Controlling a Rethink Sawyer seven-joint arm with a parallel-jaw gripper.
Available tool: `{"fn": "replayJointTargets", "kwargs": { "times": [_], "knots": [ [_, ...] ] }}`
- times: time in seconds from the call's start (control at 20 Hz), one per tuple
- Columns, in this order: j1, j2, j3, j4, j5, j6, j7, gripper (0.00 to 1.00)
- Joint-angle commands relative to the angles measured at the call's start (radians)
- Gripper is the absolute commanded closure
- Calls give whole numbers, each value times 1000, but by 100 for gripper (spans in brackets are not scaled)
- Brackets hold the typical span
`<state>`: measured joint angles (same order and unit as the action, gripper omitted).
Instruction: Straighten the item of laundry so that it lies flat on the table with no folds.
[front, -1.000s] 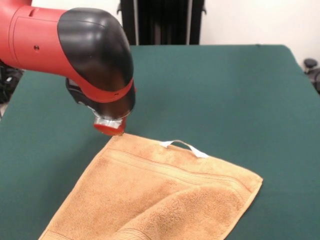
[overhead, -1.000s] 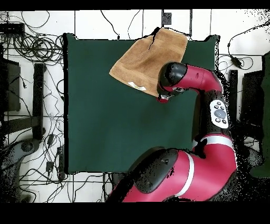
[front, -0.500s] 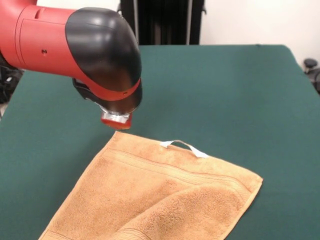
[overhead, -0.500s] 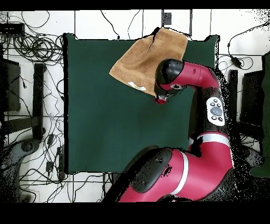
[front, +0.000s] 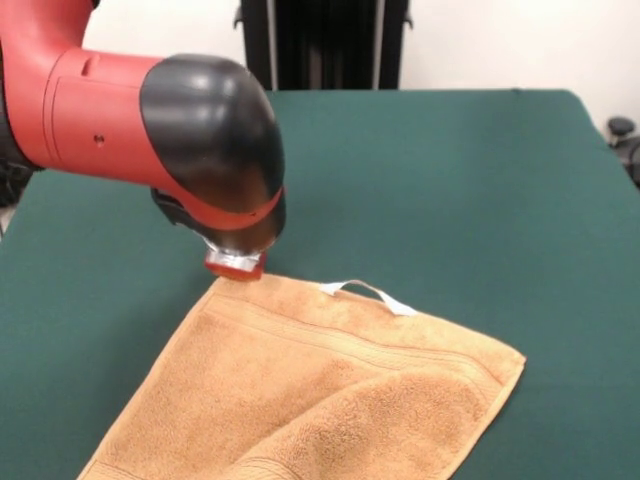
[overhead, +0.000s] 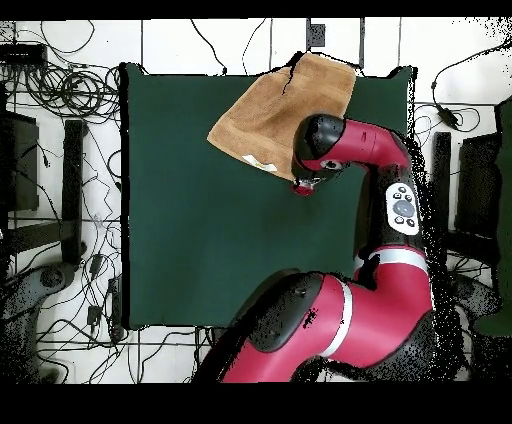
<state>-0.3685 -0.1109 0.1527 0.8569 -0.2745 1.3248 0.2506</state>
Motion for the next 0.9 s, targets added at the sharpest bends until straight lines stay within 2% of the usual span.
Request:
{"fn": "replayJointTargets", "kwargs": {
  "times": [0.05,0.3,0.85,0.9],
  "knots": [
    [-14,199,100,-58,-41,-355,128,100],
    [6,342,90,-215,-73,-291,107,100],
    [9,348,82,-226,-74,-295,113,100],
    [17,352,72,-240,-81,-271,111,0]
  ]
}}
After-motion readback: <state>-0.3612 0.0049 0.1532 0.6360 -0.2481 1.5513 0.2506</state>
